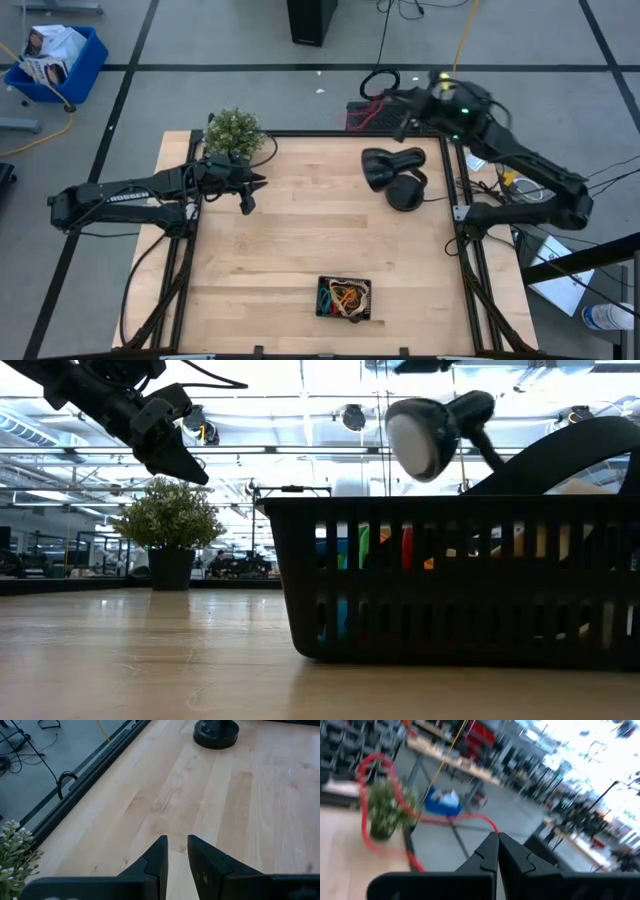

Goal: Pick and place rubber bands into bin
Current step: Put the red rubber band into the black bin

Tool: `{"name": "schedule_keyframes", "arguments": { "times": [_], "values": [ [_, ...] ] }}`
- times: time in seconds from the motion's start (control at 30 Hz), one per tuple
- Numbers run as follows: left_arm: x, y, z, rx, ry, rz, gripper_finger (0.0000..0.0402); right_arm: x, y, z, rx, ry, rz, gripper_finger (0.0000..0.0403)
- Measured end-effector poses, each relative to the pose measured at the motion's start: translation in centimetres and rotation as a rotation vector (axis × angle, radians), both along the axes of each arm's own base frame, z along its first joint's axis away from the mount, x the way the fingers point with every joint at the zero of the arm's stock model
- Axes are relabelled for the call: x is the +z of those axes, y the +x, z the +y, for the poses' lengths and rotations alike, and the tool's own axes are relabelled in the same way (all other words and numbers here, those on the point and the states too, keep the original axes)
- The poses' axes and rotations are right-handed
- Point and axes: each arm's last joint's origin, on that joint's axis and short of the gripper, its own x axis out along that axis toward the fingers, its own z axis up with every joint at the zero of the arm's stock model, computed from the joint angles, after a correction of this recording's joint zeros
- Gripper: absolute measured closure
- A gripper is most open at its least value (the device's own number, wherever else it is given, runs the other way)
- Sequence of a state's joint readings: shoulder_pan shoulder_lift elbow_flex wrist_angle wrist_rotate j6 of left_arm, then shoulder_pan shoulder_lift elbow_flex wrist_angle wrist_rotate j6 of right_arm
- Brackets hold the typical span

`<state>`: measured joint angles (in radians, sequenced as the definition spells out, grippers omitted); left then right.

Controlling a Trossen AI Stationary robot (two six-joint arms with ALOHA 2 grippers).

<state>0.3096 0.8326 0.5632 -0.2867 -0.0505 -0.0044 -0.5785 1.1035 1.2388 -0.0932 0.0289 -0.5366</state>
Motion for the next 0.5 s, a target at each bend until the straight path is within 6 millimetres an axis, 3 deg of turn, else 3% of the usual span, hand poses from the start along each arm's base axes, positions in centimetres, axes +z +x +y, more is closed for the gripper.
{"name": "schedule_keyframes", "arguments": {
  "times": [0.17, 0.5],
  "values": [
    [0.0, 0.0, 0.0, 0.0, 0.0, 0.0, 0.032, 1.9, -2.1, 1.4, 0.018, -0.01, -0.128, 0.0403],
    [0.0, 0.0, 0.0, 0.001, 0.0, 0.0, 0.032, 4.4, -3.4, 5.5, 0.355, -0.008, -0.322, 0.0403]
  ]
}}
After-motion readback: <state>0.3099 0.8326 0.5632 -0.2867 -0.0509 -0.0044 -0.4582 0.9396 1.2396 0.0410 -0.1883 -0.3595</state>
